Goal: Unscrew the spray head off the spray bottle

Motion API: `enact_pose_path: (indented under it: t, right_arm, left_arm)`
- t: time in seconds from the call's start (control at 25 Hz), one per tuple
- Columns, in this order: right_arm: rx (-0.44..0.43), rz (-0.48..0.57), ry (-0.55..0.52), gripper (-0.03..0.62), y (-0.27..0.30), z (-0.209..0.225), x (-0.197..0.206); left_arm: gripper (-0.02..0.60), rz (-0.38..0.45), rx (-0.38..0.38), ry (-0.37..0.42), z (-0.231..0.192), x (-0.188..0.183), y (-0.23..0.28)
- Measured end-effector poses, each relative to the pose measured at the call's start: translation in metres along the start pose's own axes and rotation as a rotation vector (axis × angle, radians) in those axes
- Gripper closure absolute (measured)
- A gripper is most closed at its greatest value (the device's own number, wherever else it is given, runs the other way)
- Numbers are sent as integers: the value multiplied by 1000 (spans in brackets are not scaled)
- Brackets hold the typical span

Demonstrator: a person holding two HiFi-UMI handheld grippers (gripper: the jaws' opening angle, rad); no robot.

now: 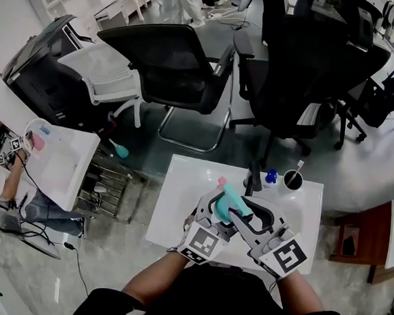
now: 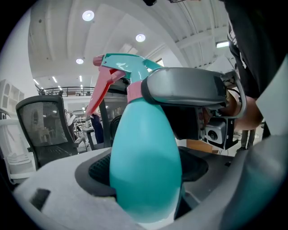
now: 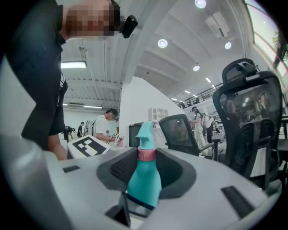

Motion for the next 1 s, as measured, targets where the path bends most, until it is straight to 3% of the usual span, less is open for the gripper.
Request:
enact_pose_path:
  t: [0.16,0.44,0.68,1.0]
  right_arm:
    - [-44,4,-13,459,-2,0,-4]
    - [-180,14,-55,459,-13,0,-7]
    - [-278,-10,-58,461,-19,1,-10]
    - [-485,-23,-97,461,-34,3,-19]
  left_arm:
    - [173,45,51,29,-2,-8,-2]
    - [173,77,230,103,0,-15,-6]
    - [175,101,336,126,4,-22,-10]
    - [176,104,492,163,18,-34,-17]
Point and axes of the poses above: the fingertips, and each gripper's own axes: y forward along the fingers, z to its right, x out of its underside, the point moved 9 cm from there along -y, backward along the fingers, and after that the axes turned 10 degrees about -x, right-handed, at the moved point
